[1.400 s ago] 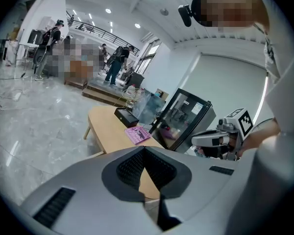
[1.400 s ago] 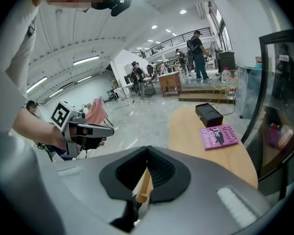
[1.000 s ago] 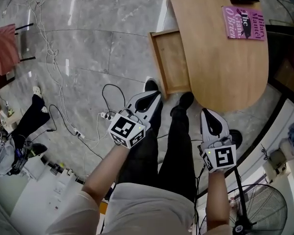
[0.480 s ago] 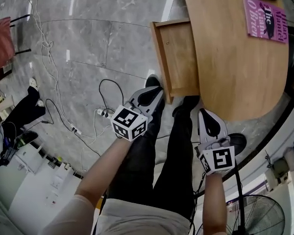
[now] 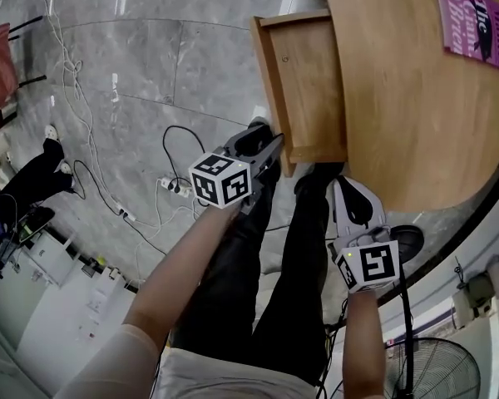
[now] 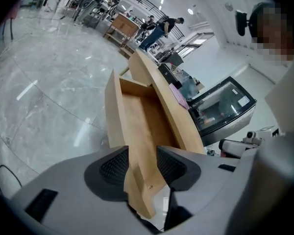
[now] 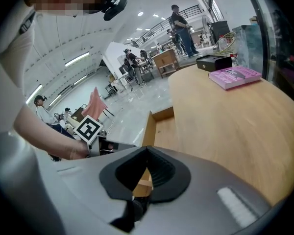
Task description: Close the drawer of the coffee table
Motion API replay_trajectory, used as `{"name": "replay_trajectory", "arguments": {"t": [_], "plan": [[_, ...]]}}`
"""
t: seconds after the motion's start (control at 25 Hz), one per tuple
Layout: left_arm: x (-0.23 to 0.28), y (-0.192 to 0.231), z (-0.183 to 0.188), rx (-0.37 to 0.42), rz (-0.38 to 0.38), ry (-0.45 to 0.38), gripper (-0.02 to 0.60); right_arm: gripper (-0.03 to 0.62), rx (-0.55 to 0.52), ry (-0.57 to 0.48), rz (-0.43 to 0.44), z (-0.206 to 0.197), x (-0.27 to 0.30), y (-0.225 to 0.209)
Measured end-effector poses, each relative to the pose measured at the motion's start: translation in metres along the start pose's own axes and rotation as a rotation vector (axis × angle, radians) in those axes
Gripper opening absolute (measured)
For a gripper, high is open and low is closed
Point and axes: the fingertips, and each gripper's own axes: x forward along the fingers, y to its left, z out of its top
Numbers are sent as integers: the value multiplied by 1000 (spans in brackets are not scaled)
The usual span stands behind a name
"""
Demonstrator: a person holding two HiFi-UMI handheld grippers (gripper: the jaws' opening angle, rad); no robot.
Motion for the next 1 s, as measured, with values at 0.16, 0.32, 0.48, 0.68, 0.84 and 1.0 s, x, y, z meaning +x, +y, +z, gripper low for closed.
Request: {"name": "replay_trajectory", "arguments": {"t": [0.16, 0.32, 0.48, 0.68, 0.84, 1.0], "plan": [[18, 4, 1, -41, -24, -9, 245, 11, 0, 15, 18, -4, 7, -3], [37, 5, 7, -81, -51, -16, 314, 11, 5, 10, 14, -3, 14, -13], [50, 11, 6, -116, -64, -20, 348, 11, 11, 18, 18, -9, 18, -15], [53, 12, 9, -210, -91, -42, 378, 11, 10, 23, 29, -9, 18, -14], [54, 4, 13, -250, -123, -49, 438, 11, 11, 25, 28, -8, 16, -18], [52, 0, 16, -270, -122, -67, 450, 11, 14, 22, 29, -8, 13, -19]]}}
